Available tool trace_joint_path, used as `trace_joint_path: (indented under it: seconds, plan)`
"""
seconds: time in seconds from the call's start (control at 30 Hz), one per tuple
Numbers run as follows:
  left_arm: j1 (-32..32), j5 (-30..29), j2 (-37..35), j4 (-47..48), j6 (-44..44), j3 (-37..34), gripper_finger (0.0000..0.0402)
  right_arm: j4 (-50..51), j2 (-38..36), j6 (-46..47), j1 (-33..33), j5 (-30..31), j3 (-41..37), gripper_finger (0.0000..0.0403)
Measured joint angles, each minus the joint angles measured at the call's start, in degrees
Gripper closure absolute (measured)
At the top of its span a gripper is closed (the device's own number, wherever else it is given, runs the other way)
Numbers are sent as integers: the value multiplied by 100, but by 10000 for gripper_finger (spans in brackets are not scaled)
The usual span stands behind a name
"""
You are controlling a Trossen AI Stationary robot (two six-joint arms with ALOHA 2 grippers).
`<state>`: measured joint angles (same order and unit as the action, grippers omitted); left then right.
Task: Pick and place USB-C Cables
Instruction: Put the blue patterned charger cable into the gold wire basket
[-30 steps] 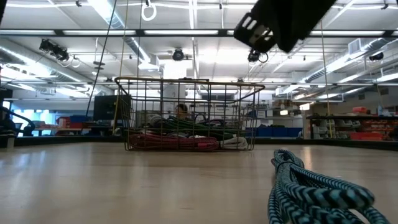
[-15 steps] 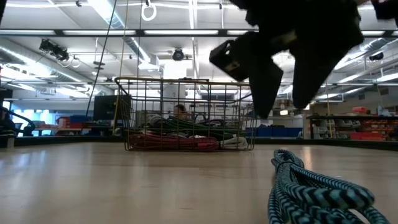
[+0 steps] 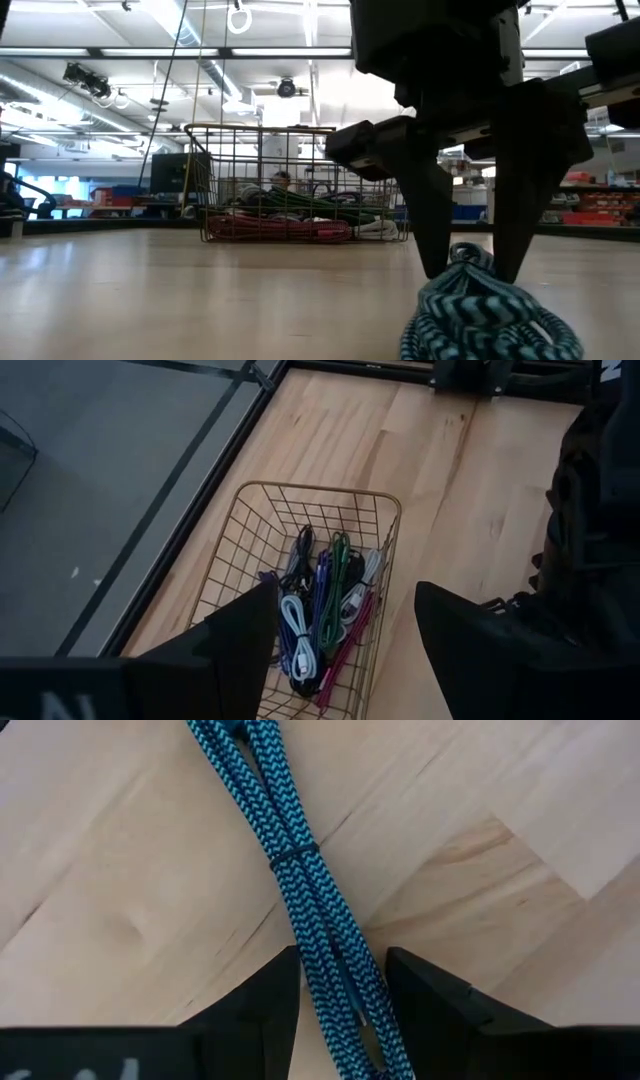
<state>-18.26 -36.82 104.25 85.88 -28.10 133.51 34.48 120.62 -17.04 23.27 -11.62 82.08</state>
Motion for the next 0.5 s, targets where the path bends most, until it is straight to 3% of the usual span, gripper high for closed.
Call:
trace_joint_path:
  seconds: [0.2,0.37,0.5]
  plan:
    - [0,0,0,23,4,0,159,-46,-15,99,-28,66,-11,265]
    - [0,0,0,27,12,0,159,19,-24,461,-125,-116,-7,372]
    - [0,0,0,31,17,0,159,93,-90,689,-164,-185,-20,375]
